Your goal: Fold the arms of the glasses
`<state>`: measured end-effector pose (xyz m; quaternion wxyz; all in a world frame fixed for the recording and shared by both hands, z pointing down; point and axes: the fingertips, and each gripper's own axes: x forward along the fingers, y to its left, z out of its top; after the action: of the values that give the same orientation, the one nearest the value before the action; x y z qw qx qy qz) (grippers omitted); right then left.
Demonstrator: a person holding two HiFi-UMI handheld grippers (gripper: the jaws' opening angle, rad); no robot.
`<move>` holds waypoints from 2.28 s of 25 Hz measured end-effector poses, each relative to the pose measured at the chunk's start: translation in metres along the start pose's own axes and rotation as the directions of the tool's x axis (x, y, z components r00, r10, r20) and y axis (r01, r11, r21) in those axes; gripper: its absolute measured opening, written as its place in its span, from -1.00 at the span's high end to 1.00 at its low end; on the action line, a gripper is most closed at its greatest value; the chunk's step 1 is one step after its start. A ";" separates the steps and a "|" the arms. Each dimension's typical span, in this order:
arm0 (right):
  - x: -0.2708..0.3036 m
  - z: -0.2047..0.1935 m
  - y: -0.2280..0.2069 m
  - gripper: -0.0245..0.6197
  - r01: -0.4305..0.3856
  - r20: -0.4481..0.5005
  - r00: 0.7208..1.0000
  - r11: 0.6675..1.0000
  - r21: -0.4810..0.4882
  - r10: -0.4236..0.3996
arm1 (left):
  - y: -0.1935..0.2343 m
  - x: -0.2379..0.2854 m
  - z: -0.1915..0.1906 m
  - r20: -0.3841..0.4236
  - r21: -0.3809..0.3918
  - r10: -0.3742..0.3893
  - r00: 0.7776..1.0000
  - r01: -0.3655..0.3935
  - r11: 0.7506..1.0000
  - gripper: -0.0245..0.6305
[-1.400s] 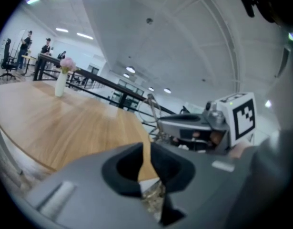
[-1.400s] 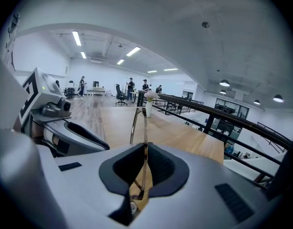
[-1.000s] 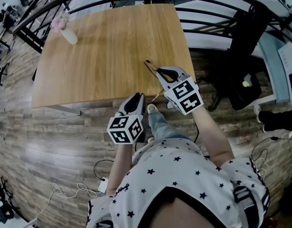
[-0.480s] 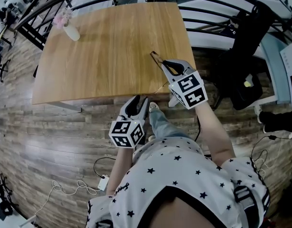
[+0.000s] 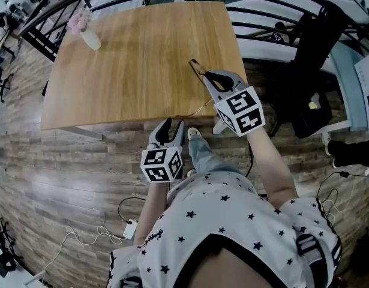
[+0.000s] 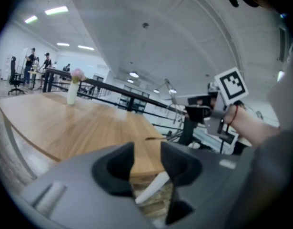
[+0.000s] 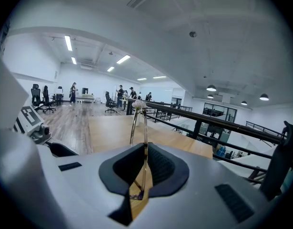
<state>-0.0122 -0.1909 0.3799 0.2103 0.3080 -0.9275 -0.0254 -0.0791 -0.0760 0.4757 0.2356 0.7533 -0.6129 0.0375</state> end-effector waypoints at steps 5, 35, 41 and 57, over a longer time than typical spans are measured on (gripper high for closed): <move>-0.003 0.003 0.002 0.86 -0.006 0.012 1.000 1.000 0.001 0.006 | 0.005 0.002 -0.003 -0.007 0.014 0.028 1.000 -0.028 0.999 0.40; -0.002 -0.020 0.021 0.86 -0.060 -0.037 0.998 0.998 -0.010 0.059 | 0.005 0.011 0.040 0.096 -0.082 0.040 0.995 -0.032 0.996 0.52; 0.001 -0.022 0.031 0.86 -0.076 -0.038 0.996 0.997 -0.009 0.076 | 0.000 0.014 0.047 0.109 -0.105 0.037 0.993 -0.025 0.994 0.70; 0.006 -0.022 0.059 0.86 -0.137 -0.034 0.990 0.990 -0.012 0.137 | -0.012 0.023 0.056 0.104 -0.098 0.012 0.995 -0.002 0.995 0.80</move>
<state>-0.0404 -0.1452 0.4126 0.2291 0.2425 -0.9426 -0.0124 -0.0748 -0.1172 0.4304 0.2398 0.7398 -0.6279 -0.0312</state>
